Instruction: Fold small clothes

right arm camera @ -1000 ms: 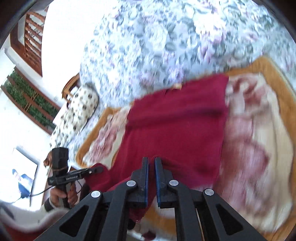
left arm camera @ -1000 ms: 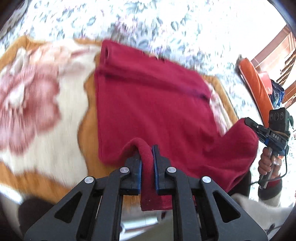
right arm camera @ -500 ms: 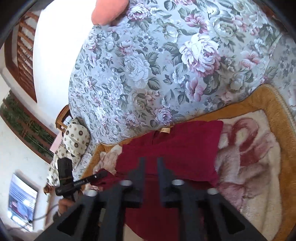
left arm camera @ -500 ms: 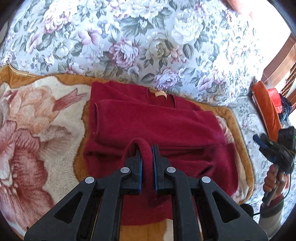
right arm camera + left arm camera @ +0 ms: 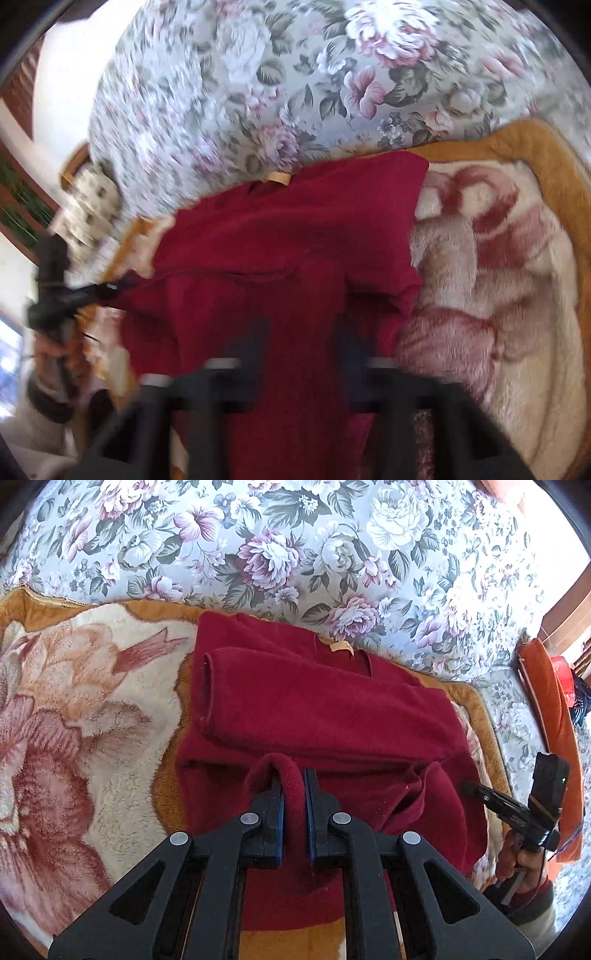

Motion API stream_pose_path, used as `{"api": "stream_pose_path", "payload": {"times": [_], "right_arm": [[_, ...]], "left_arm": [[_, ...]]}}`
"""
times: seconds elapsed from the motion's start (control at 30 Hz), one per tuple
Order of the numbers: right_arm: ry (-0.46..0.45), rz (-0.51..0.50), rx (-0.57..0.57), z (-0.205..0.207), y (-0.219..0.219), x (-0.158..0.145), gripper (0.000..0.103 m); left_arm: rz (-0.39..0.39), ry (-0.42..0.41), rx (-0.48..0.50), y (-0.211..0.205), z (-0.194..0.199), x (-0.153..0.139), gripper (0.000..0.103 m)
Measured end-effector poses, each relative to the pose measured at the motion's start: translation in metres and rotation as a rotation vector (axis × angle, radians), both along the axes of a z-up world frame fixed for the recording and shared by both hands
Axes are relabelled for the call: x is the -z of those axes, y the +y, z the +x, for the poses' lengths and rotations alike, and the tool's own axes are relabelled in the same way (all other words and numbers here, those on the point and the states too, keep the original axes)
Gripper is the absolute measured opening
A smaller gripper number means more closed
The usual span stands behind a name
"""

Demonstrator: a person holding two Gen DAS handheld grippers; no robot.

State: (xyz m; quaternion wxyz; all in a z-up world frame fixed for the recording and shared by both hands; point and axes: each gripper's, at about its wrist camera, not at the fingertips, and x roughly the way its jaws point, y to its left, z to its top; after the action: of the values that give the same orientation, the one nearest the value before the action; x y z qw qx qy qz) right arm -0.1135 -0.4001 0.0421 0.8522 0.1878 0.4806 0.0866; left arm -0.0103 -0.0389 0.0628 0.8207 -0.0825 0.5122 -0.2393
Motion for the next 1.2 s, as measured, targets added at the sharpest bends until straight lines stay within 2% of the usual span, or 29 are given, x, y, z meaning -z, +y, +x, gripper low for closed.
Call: {"api": "stream_pose_path", "payload": {"times": [0.03,0.07,0.2,0.33,0.43,0.57,0.67,0.73,0.8,0.83,0.9,0.93,0.97,1.0,1.07,1.2], "right_arm": [[-0.013,-0.050,0.004,0.001,0.004,-0.004,0.007],[-0.053,-0.059,0.002,-0.001,0.006,-0.013,0.007],[-0.183,-0.050,0.036,0.001,-0.006,-0.054,0.007],[-0.223,-0.069,0.090,0.029,-0.018,-0.072,0.007],[-0.218,-0.110,0.136,0.056,-0.025,-0.067,0.007],[-0.189,-0.104,0.200,0.091,-0.040,-0.045,0.007],[-0.114,-0.102,0.246,0.115,-0.051,-0.014,0.007],[-0.037,-0.115,0.271,0.124,-0.057,0.004,0.013],[-0.040,-0.088,0.290,0.118,-0.062,0.005,0.024],[-0.056,-0.082,0.295,0.112,-0.063,0.001,0.026],[-0.080,-0.099,0.299,0.101,-0.063,-0.010,0.028],[-0.088,-0.114,0.288,0.096,-0.061,-0.015,0.028],[-0.096,-0.123,0.271,0.093,-0.058,-0.020,0.028],[-0.102,-0.124,0.251,0.090,-0.054,-0.025,0.028],[-0.118,-0.122,0.192,0.087,-0.040,-0.035,0.028],[-0.135,-0.127,0.054,0.095,0.002,-0.046,0.028]], "left_arm": [[-0.005,-0.002,-0.003,0.001,0.001,-0.002,0.008],[-0.012,-0.007,-0.006,0.002,0.002,-0.005,0.008],[-0.046,-0.041,-0.041,0.006,0.023,-0.024,0.008],[-0.077,-0.046,-0.080,0.000,0.060,-0.032,0.008],[-0.053,-0.042,-0.118,-0.009,0.094,-0.027,0.008],[-0.016,-0.012,-0.138,-0.025,0.134,-0.008,0.008],[-0.048,0.037,-0.139,-0.029,0.158,0.010,0.009],[-0.074,0.059,-0.130,-0.028,0.167,0.013,0.012],[-0.057,0.051,-0.113,-0.028,0.167,0.010,0.014],[-0.045,0.038,-0.097,-0.030,0.165,0.007,0.020],[0.002,-0.017,-0.085,-0.030,0.158,-0.004,0.041],[0.017,-0.049,-0.102,-0.027,0.155,-0.010,0.068],[0.007,-0.077,-0.121,-0.022,0.151,-0.016,0.080],[-0.041,-0.096,-0.146,-0.012,0.148,-0.023,0.080],[-0.090,-0.065,-0.160,-0.002,0.148,-0.026,0.080],[-0.101,-0.033,-0.147,0.006,0.135,-0.024,0.080]]}}
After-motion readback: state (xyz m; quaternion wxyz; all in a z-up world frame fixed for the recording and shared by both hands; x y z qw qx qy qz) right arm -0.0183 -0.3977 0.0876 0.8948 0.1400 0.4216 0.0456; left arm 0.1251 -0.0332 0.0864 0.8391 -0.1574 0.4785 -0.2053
